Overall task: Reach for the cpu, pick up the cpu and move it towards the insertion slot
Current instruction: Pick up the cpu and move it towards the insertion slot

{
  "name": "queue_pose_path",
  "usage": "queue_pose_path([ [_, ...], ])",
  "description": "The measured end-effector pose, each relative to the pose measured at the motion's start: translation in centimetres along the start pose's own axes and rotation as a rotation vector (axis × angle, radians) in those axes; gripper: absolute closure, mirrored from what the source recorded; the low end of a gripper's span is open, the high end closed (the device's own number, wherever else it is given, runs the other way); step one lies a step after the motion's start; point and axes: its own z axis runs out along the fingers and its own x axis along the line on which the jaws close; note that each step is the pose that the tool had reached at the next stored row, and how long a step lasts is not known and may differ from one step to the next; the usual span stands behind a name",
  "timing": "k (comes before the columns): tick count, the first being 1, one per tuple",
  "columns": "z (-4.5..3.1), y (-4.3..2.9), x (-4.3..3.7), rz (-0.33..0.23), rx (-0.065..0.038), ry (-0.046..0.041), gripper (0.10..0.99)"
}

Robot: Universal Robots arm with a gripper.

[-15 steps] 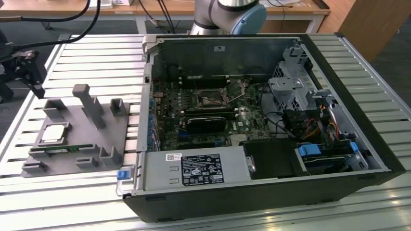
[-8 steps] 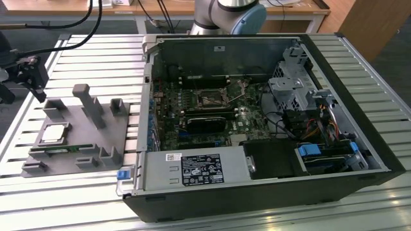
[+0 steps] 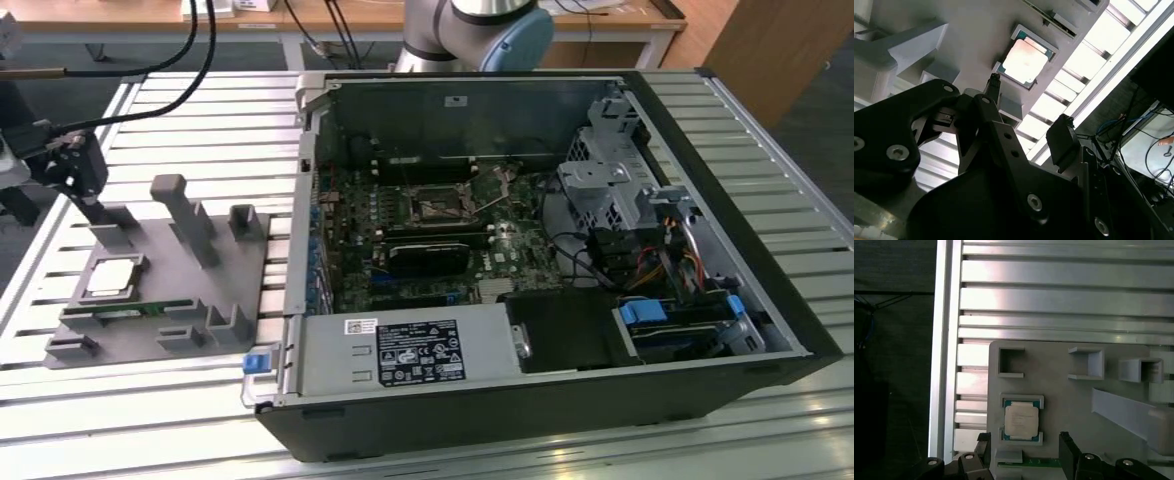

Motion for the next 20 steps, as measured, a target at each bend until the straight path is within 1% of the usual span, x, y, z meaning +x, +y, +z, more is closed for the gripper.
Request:
queue_pose_path([
  [6, 1.01, -0.03, 0.01, 0.000, 0.001, -0.0013, 0.439],
  [10, 1.66, -0.05, 0.00, 0.000, 0.009, -0.0011, 0.439],
  [14, 2.33, -0.06, -0.01, 0.000, 0.014, -0.0011, 0.439],
  [15, 2.47, -0.07, -0.01, 0.000, 0.014, -0.0011, 0.427],
  [17, 2.75, -0.08, -0.02, 0.000, 0.016, -0.0011, 0.310],
  [18, 2.87, -0.08, -0.03, 0.000, 0.017, -0.0011, 0.310],
  [19, 2.99, -0.08, -0.03, 0.001, 0.019, -0.0010, 0.251],
  [20, 3.11, -0.09, -0.03, 0.000, 0.020, -0.0010, 0.251],
])
